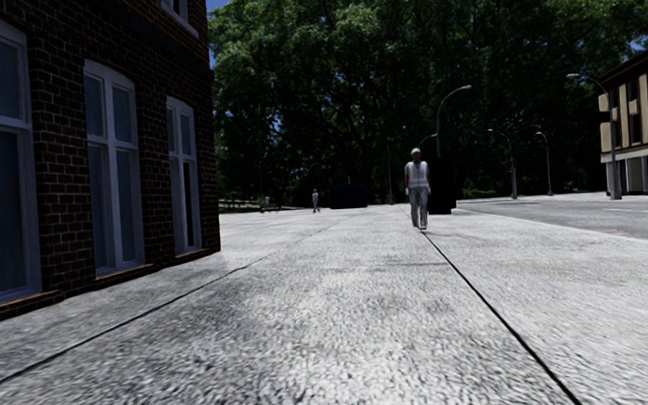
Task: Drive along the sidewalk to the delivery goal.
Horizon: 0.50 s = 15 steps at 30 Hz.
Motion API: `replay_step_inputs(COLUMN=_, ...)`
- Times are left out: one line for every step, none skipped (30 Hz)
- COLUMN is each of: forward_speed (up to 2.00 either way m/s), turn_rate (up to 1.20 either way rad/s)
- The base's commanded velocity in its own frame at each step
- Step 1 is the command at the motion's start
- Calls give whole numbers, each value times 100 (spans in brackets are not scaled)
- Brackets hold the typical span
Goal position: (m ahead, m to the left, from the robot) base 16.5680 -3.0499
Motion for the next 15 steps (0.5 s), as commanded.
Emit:
replay_step_inputs(forward_speed=200, turn_rate=0)
replay_step_inputs(forward_speed=200, turn_rate=0)
replay_step_inputs(forward_speed=200, turn_rate=0)
replay_step_inputs(forward_speed=200, turn_rate=0)
replay_step_inputs(forward_speed=200, turn_rate=0)
replay_step_inputs(forward_speed=200, turn_rate=0)
replay_step_inputs(forward_speed=200, turn_rate=0)
replay_step_inputs(forward_speed=200, turn_rate=6)
replay_step_inputs(forward_speed=200, turn_rate=9)
replay_step_inputs(forward_speed=200, turn_rate=10)
replay_step_inputs(forward_speed=200, turn_rate=10)
replay_step_inputs(forward_speed=200, turn_rate=10)
replay_step_inputs(forward_speed=200, turn_rate=10)
replay_step_inputs(forward_speed=200, turn_rate=10)
replay_step_inputs(forward_speed=200, turn_rate=10)
